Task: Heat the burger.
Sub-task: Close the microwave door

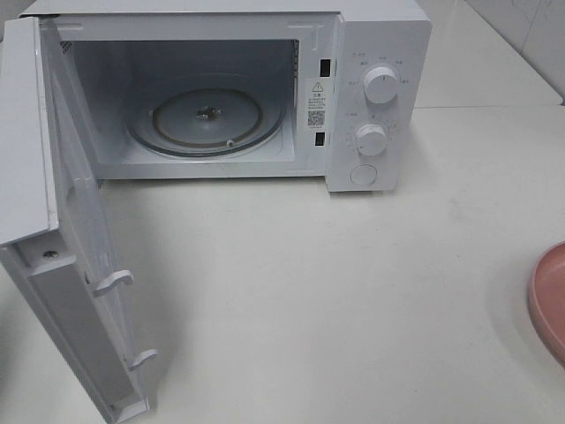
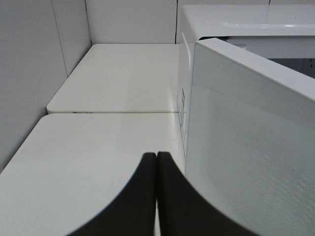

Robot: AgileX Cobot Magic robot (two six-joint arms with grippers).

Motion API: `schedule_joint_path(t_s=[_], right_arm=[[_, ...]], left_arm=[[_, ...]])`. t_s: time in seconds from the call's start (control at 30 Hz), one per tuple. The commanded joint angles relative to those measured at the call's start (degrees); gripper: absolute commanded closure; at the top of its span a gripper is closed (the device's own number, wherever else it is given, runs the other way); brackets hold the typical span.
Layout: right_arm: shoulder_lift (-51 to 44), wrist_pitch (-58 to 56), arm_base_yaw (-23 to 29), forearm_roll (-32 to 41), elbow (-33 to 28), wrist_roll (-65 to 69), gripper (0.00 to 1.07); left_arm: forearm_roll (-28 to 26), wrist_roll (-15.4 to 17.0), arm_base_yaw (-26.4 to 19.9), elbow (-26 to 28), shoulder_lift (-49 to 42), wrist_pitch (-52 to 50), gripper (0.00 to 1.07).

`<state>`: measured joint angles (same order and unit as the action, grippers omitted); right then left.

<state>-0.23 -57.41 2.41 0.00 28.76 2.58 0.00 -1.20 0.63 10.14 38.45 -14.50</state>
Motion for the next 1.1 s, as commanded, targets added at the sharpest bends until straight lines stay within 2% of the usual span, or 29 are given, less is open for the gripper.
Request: schedule_joint_path(t_s=[0.03,0.07,0.1,0.13,0.2,0.23,0.3,0.4,0.43,0.47,0.5,0.57,0.6,0.67,0.77,0.83,0.9,0.93,1.03,1.07,1.1], right_arm=[[-1.55,0.52,-0.34,0.0,-0.17,-0.63,0.32],[-1.55,0.52,-0.34,0.0,-0.17,-0.63,0.32],[-1.55,0.52,-0.34,0.0,-0.17,-0.63,0.32],[-1.55,0.52,-0.34,0.0,-0.17,-0.63,0.32],[-1.55,0.52,-0.34,0.0,-0.17,-0.63,0.32],[-1.55,0.52,-0.34,0.0,-0.17,-0.63,0.32],[-1.55,0.52,-0.34,0.0,-0.17,-0.63,0.32],[-1.55,0.52,-0.34,0.0,-0.17,-0.63,0.32],[-1.55,0.52,-0.34,0.0,-0.17,-0.63,0.32],[-1.55,0.52,-0.34,0.0,-0.17,-0.63,0.32],[-1.55,0.52,-0.34,0.0,-0.17,-0.63,0.32],[-1.55,0.52,-0.34,0.0,-0.17,-0.63,0.32],[-1.55,0.52,-0.34,0.0,-0.17,-0.63,0.32],[-1.55,0.52,-0.34,0.0,-0.17,-0.63,0.32],[-1.55,0.52,-0.34,0.0,-0.17,-0.63,0.32],[-1.55,0.52,-0.34,0.0,-0.17,-0.63,0.32],[-1.55,0.52,-0.34,0.0,-0.17,-0.63,0.32],[-1.55,0.52,-0.34,0.0,-0.17,-0.63,0.32],[-1.55,0.52,-0.34,0.0,-0.17,-0.63,0.32],[-1.55,0.52,-0.34,0.0,-0.17,-0.63,0.32],[-1.55,0.52,-0.34,0.0,-0.17,-0.63,0.32]], left_arm=[[-0.46,1.83,0.06,-0.11,5.27,-7.73,1.07],[-0.46,1.83,0.06,-0.11,5.27,-7.73,1.07],[0.0,3.95,0.06,0.34,8.37,-10.08,1.07],[0.0,3.95,0.06,0.34,8.37,-10.08,1.07],[3.27,6.82,0.06,0.57,13.35,-13.58,1.07],[3.27,6.82,0.06,0.57,13.35,-13.58,1.07],[11.86,11.75,0.06,2.41,19.14,-14.38,1.07],[13.69,12.61,0.06,2.75,20.4,-15.07,1.07],[17.19,15.13,0.06,3.09,23.49,-17.36,1.07],[18.79,16.27,0.06,3.15,24.98,-19.02,1.07],[18.79,16.27,0.06,3.15,24.98,-19.02,1.07],[23.72,18.22,0.06,3.15,28.71,-23.95,1.07],[23.72,18.22,0.06,3.15,28.71,-23.95,1.07],[28.02,18.22,0.06,3.15,33.17,-30.31,1.07],[28.36,18.22,0.06,3.21,34.38,-31.51,1.07],[28.48,17.53,4.13,4.81,38.04,-31.46,1.07],[27.85,16.79,5.79,5.39,39.02,-31.23,1.07],[24.81,15.41,8.37,6.36,40.68,-31.23,1.07],[22.86,14.95,9.51,6.59,41.6,-31.28,1.07],[18.22,13.64,11.57,7.22,43.03,-31.28,1.07],[15.93,12.72,13.24,7.79,44.0,-31.28,1.07]])
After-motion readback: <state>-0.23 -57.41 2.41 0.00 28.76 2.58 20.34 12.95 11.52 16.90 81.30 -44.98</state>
